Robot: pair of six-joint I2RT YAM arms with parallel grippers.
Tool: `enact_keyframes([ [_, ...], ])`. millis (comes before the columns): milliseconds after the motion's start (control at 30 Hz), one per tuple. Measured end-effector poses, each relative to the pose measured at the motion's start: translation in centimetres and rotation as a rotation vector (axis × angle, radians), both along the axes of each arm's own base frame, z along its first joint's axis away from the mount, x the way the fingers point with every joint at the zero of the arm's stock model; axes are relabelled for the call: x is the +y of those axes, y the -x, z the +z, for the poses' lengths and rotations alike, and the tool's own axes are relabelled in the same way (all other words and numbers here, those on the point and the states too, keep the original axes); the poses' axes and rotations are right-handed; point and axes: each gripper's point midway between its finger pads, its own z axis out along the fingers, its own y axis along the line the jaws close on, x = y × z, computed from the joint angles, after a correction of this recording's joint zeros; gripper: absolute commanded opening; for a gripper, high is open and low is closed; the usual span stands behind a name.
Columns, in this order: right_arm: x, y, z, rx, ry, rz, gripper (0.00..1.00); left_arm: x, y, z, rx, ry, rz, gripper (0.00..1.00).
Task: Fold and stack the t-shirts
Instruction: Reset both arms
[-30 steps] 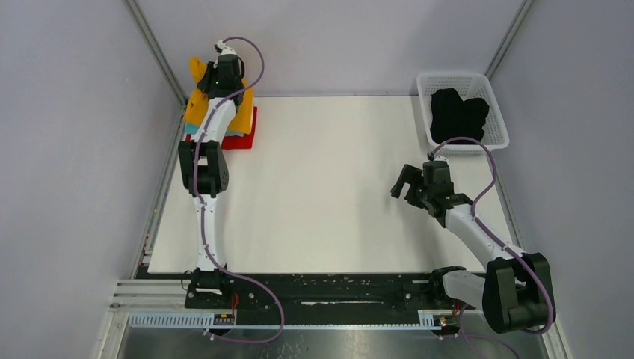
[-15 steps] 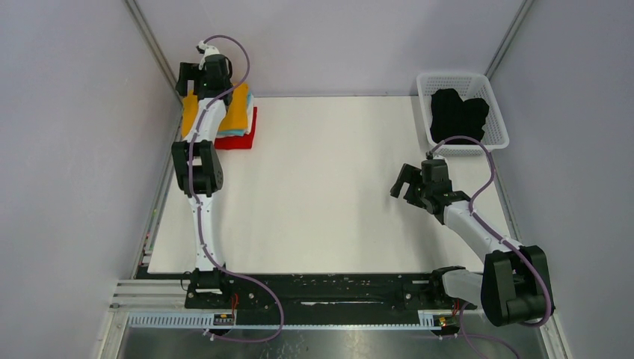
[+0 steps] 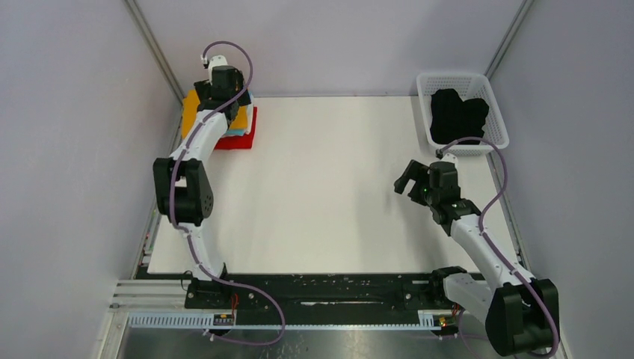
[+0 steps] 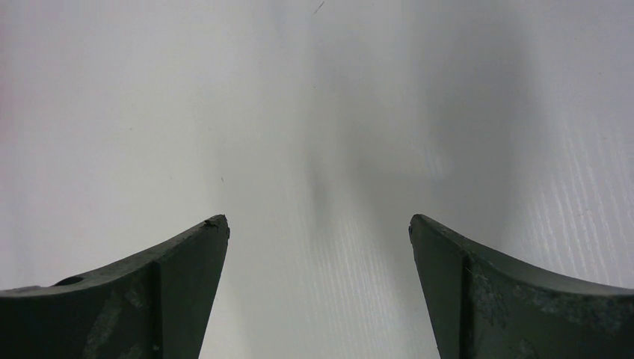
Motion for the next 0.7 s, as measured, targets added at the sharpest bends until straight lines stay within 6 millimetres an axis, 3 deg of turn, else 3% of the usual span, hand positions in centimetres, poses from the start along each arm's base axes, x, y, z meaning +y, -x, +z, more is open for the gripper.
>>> enact_keyframes([
  [133,-0.4,0.8,1.1,-0.055,-0.012,-0.020,1.00,-5.8,5.3,4.1,-0.138,0.177,-0.090,0.99],
  [233,-0.8,2.1,0.9,-0.074,-0.015,-0.039,0.99,-10.4,11.2,6.0,-0.214,0.276,-0.185,0.99],
  [300,-1.1,3.0,0.7,-0.087,-0.018,-0.054,1.00,-13.1,14.8,6.1,-0.242,0.330,-0.257,0.99],
  [367,-1.4,3.9,0.6,-0.098,-0.022,-0.067,0.99,-14.9,19.6,4.2,-0.230,0.386,-0.332,0.99],
  [433,-1.7,4.4,0.8,-0.114,-0.023,-0.077,0.99,-15.0,23.4,2.0,-0.200,0.418,-0.365,0.99],
  [567,-2.1,5.3,1.3,-0.146,-0.024,-0.090,0.99,-12.8,29.4,-1.3,-0.175,0.458,-0.334,0.99],
  [700,-2.8,6.1,1.3,-0.165,-0.010,-0.116,1.00,-11.4,32.1,-1.4,-0.224,0.483,-0.309,0.99],
])
